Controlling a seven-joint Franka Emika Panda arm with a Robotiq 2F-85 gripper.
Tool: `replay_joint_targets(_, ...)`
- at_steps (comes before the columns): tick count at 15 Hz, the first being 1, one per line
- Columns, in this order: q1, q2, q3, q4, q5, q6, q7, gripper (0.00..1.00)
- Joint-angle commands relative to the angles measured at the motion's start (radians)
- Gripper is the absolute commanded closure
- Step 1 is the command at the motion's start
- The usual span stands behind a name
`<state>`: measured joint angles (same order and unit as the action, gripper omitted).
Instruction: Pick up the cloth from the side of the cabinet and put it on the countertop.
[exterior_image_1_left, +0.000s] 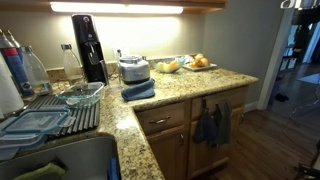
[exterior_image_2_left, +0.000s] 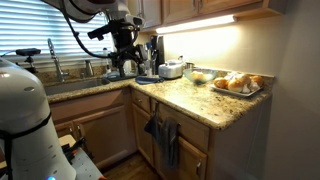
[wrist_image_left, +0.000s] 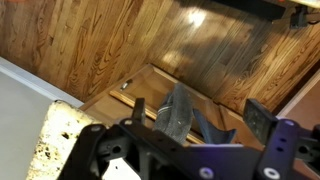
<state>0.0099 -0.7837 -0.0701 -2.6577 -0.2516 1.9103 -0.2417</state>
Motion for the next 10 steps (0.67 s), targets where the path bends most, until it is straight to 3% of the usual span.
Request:
replay_joint_targets(1,0.031,0.072,0.045,-0.024,0.041,0.094,0.073,0.0)
replay_joint_targets(9,0.023,0.083,0.05,-0.008,0.035,0.068,0.047,0.0)
replay_joint_targets(10,0.025,0.087,0.045,-0.031,0.048,0.119,0.062,0.0)
